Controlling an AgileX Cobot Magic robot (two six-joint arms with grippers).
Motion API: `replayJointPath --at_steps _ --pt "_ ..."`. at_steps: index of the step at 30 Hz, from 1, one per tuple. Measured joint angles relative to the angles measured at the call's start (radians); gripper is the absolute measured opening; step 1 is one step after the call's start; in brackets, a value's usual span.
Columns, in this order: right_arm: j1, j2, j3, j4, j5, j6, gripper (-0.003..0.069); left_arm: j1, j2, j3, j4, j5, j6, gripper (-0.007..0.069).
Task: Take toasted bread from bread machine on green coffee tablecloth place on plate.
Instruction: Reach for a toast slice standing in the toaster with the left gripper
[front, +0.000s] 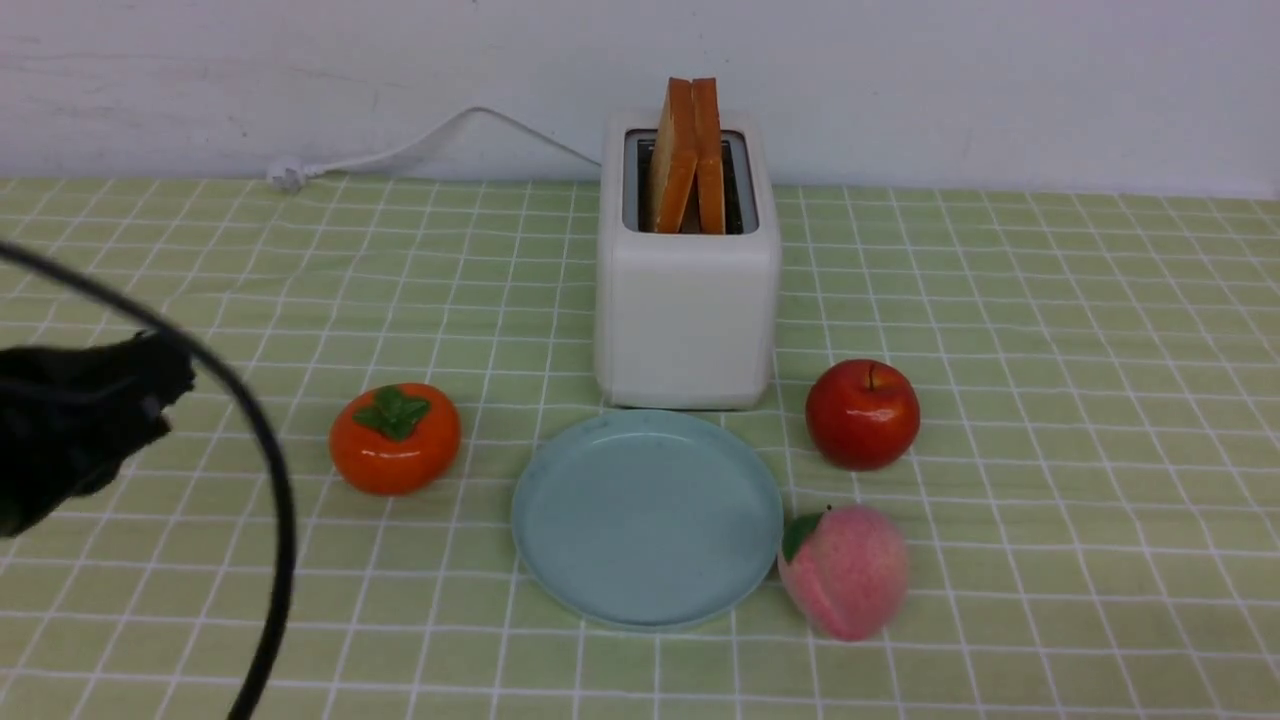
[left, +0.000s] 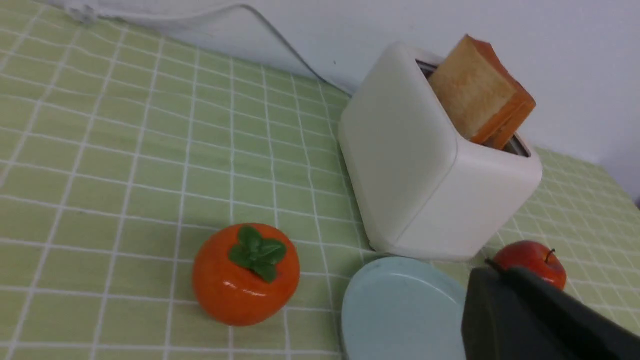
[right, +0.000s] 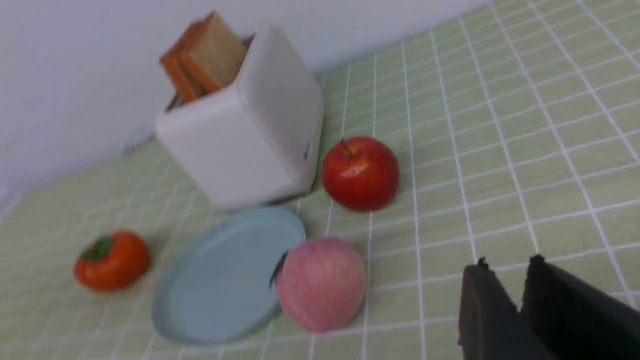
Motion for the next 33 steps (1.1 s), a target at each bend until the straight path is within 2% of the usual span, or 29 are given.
replayJointPath --at_steps 4,6,8,10,13,15,18,22,23,27,28,29,31,33 --pt "0.000 0.167 -0.224 -0.001 0.287 -0.151 0.0050 -0.020 0.161 -0.130 -0.123 0.063 0.160 -0.0013" --pt "0.000 0.231 -0.315 -0.001 0.380 -0.194 0.0028 -0.095 0.241 -0.200 -0.201 0.032 0.277 -0.0013" --pt "0.000 0.252 -0.339 0.000 0.401 -0.202 0.0020 -0.141 0.270 -0.225 -0.239 -0.008 0.343 -0.0013" --pt "0.000 0.265 -0.367 0.003 0.404 -0.213 0.0013 -0.270 0.339 -0.279 -0.314 -0.112 0.464 -0.0013" --pt "0.000 0.265 -0.369 0.012 0.379 -0.225 0.0013 -0.403 0.441 -0.357 -0.407 -0.270 0.620 -0.0013" --pt "0.000 0.265 -0.369 0.015 0.356 -0.247 0.0013 -0.446 0.512 -0.413 -0.455 -0.325 0.699 -0.0013" --pt "0.000 0.265 -0.369 0.026 0.296 -0.265 0.0014 -0.464 0.631 -0.503 -0.500 -0.332 0.751 0.0008" --pt "0.000 0.265 -0.369 0.053 0.209 -0.281 0.0017 -0.465 0.788 -0.623 -0.519 -0.323 0.766 0.0113" --pt "0.000 0.265 -0.369 0.057 0.204 -0.286 0.0017 -0.465 0.802 -0.633 -0.519 -0.323 0.766 0.0120" --pt "0.000 0.265 -0.369 0.091 0.186 -0.321 0.0020 -0.465 0.927 -0.743 -0.519 -0.346 0.768 0.0298" --pt "0.000 0.265 -0.369 0.093 0.185 -0.323 0.0020 -0.465 0.927 -0.748 -0.519 -0.347 0.768 0.0304" --pt "0.000 0.265 -0.369 0.100 0.181 -0.330 0.0021 -0.465 0.963 -0.779 -0.519 -0.350 0.771 0.0349" --pt "0.000 0.265 -0.369 0.120 0.176 -0.347 0.0021 -0.465 1.001 -0.814 -0.519 -0.360 0.783 0.0388" --pt "0.000 0.265 -0.369 0.138 0.173 -0.363 0.0021 -0.466 1.038 -0.847 -0.519 -0.381 0.800 0.0407"
